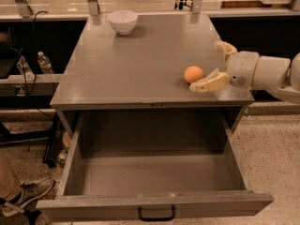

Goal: Pick orange from top drawer and place on counter

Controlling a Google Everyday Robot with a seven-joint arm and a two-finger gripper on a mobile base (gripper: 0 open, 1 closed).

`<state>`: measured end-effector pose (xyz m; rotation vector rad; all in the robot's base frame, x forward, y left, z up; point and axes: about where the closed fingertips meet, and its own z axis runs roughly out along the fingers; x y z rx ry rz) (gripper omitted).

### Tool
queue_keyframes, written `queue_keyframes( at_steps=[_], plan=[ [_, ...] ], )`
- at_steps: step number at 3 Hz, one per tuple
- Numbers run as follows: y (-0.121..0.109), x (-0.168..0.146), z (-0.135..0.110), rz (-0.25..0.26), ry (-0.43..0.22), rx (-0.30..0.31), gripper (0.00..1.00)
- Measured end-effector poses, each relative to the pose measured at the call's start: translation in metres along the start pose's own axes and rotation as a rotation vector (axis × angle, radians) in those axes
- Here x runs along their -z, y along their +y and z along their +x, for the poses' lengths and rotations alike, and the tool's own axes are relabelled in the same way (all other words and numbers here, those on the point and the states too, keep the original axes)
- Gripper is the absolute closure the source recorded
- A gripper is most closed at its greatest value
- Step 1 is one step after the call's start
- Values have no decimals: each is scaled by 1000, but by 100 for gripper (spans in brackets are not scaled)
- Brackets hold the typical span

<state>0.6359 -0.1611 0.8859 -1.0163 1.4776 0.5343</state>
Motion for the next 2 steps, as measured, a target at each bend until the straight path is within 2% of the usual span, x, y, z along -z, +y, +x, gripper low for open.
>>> queue_keyframes(
  at_steps=[1,2],
  plan=[
    [-13,38,-23,94,-35,45,0],
    [-35,89,-34,225,-74,56,0]
  ],
)
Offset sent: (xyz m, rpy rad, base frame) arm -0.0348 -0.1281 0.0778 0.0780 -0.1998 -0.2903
